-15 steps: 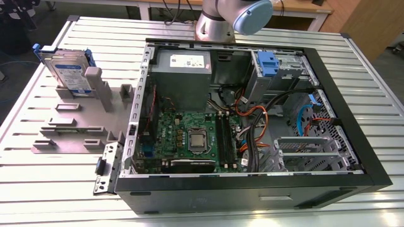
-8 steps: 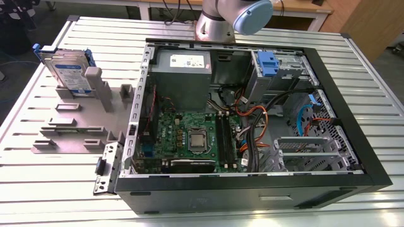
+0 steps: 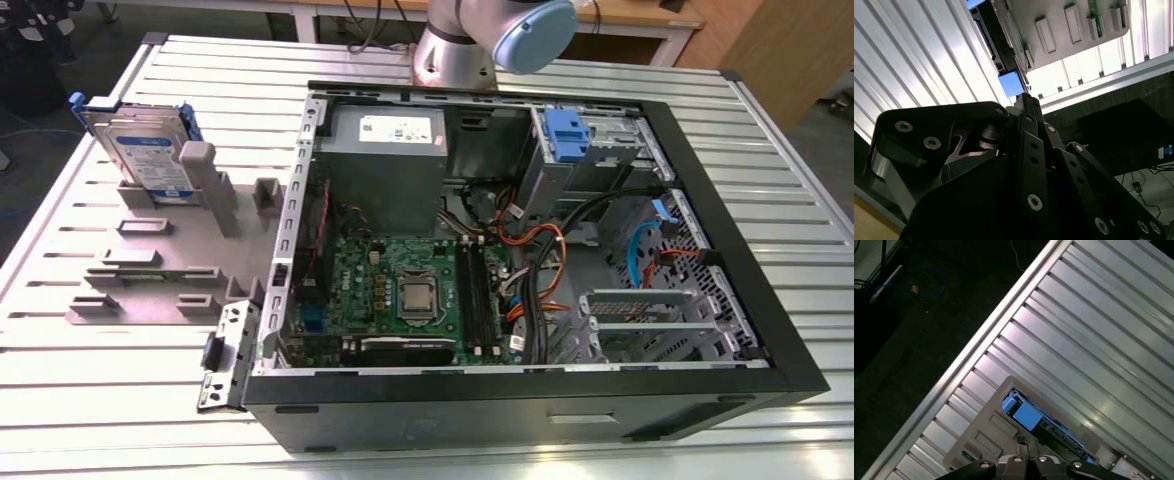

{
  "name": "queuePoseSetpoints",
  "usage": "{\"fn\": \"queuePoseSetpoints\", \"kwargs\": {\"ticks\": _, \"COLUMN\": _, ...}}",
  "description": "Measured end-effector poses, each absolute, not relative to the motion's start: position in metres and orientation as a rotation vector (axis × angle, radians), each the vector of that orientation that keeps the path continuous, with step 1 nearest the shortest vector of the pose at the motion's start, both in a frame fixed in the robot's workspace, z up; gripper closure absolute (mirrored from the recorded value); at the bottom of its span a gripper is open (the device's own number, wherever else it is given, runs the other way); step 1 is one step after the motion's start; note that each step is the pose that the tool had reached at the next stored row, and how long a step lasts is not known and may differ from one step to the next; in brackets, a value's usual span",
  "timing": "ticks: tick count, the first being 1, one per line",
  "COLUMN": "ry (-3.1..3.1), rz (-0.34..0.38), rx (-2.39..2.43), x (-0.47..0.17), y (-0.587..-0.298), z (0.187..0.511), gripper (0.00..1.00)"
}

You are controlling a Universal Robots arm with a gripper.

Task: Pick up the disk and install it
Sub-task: 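Pick up the disk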

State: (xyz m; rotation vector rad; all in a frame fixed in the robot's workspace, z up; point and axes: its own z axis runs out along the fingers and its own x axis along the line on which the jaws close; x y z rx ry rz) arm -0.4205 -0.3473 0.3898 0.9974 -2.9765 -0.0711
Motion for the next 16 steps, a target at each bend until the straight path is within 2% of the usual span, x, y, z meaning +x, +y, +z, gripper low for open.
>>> {"fn": "queuePoseSetpoints", "kwargs": {"ticks": 16, "ry": -2.939, "rz": -0.071, "rx": 1.098, "x": -0.4205, "y": -0.3473, "z": 0.3898, "gripper": 0.89}}
